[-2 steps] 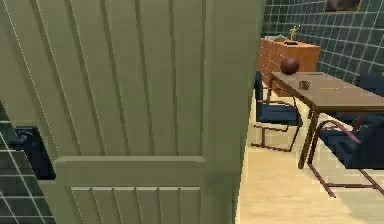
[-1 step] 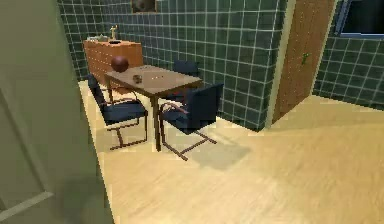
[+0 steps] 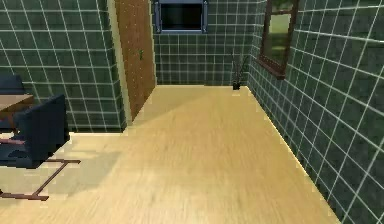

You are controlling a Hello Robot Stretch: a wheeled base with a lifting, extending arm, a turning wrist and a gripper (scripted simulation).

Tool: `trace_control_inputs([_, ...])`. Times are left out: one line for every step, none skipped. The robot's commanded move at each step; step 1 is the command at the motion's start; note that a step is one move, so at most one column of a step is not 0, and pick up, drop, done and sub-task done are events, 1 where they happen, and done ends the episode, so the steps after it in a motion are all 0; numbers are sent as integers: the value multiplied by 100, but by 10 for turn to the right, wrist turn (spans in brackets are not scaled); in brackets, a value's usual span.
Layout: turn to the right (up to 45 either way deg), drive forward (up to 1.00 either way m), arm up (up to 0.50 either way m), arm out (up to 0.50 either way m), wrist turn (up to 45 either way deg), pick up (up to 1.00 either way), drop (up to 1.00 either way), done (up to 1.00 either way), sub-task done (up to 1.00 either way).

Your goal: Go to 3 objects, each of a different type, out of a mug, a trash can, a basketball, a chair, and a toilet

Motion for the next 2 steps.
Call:
trace_control_inputs([0, 60, 0, 0, 0, 0, 0, 0, 0])
trace_control_inputs([-450, 0, 0, 0, 0, 0, 0, 0, 0])
